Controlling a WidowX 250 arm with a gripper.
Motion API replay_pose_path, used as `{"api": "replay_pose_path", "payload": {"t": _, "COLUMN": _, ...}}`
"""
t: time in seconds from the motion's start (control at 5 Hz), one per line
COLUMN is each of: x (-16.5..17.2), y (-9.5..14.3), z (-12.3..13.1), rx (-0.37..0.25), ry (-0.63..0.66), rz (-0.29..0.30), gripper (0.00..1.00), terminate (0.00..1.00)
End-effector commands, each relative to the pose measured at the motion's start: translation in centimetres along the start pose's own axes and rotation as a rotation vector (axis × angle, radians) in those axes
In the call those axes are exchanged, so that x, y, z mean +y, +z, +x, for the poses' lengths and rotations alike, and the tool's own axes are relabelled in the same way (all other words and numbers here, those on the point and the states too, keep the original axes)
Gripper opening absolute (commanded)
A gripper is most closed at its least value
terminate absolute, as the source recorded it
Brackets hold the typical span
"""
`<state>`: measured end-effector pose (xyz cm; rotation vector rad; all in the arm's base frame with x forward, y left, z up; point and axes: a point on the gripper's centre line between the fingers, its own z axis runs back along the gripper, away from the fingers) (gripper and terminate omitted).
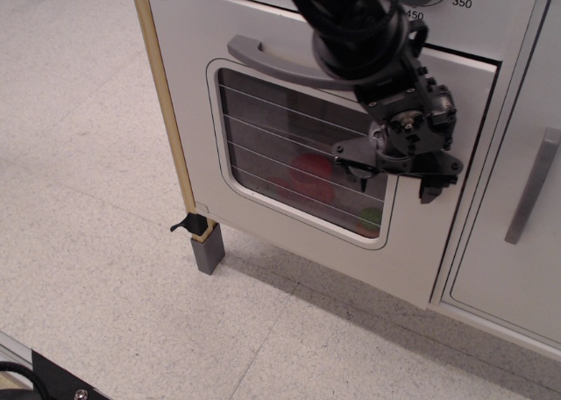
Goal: Close oven
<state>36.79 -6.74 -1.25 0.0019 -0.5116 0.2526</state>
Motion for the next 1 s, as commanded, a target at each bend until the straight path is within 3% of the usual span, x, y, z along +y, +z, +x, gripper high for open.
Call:
{"api": "replay_pose_path", "payload": {"t": 0.0, "x": -0.2, "y": 1.0, "z": 4.4, "rx": -0.048, "ry": 0.062, "rz": -0.027, "gripper": 1.0, "terminate": 0.0}}
{"api": "replay_pose_path", "payload": {"t": 0.2, "x": 0.1, "y": 1.5, "z": 4.7, "rx": -0.047, "ry": 0.073, "rz": -0.048, "gripper": 1.0, "terminate": 0.0}}
{"api": "replay_pose_path", "payload": {"t": 0.6, "x": 3.0, "y": 4.0, "z": 2.3, "rx": 0.054, "ry": 0.033, "rz": -0.06, "gripper": 1.0, "terminate": 0.0}}
{"api": "replay_pose_path", "payload": {"t": 0.8, "x": 3.9, "y": 4.9, "z": 2.3, "rx": 0.086, "ry": 0.056, "rz": -0.055, "gripper": 1.0, "terminate": 1.0}}
